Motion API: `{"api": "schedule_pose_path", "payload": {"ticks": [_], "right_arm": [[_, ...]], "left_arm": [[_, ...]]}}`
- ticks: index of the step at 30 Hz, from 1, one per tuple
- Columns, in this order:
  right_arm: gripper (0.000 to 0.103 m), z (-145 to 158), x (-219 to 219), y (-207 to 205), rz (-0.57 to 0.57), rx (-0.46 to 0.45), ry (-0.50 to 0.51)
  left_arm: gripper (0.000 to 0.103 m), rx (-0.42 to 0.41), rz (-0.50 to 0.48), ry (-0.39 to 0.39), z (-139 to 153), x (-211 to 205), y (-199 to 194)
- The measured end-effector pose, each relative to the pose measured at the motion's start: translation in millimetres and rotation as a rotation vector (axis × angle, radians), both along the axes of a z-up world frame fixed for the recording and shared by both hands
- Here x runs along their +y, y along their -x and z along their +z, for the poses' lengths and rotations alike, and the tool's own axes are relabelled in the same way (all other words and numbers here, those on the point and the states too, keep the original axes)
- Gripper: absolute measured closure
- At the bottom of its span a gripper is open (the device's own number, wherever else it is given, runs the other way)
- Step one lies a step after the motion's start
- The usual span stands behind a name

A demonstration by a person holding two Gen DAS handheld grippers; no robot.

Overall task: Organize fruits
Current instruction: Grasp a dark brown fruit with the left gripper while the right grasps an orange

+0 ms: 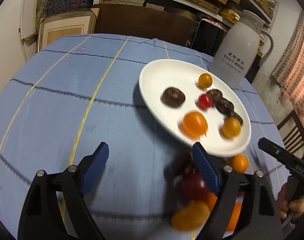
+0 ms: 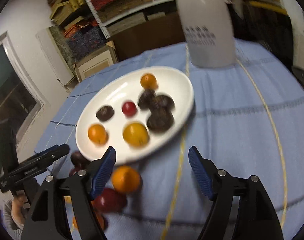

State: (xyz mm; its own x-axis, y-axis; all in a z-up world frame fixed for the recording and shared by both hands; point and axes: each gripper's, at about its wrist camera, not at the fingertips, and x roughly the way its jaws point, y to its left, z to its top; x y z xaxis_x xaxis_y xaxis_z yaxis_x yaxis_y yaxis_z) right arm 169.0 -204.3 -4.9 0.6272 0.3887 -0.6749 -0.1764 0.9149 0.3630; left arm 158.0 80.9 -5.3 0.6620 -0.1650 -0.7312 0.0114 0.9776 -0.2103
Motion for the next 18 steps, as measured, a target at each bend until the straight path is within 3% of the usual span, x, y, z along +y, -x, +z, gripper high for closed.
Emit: {"api": "schedule_pose_path", "payload": {"ticks": [2,4,12,14,18], "right_arm": [[0.027,-3.5,-7.9,5.5,-0.01,0.021,-0.041],[0.022,-2.9,-12.8,8.9,-0.022,0.022,-0.067],[0.022,-7.7,-14.8,2.1,-0.028,0.061,-0.086],[0.022,-6.8,-13.1,2.0,-0.026,0.058,-0.079],[0.022,-7.2,-11.4,1.2,-0.02,0.06,-0.076]], "left_arm": [[0.014,-0.012,0.004,0.007,0.8,0.4,10.7],[0.013,-0.01,0.001,0.019,-1.1,1.2,14.5],[0.013,0.038,-0.066,0.07,-11.3,-8.0,5.1],[0.013,0.043,-0.08,0.054,-12.2,-13.5,2.0],[0.013,0.056,-0.066,-0.058,-17.1,-25.9,-6.6]]}}
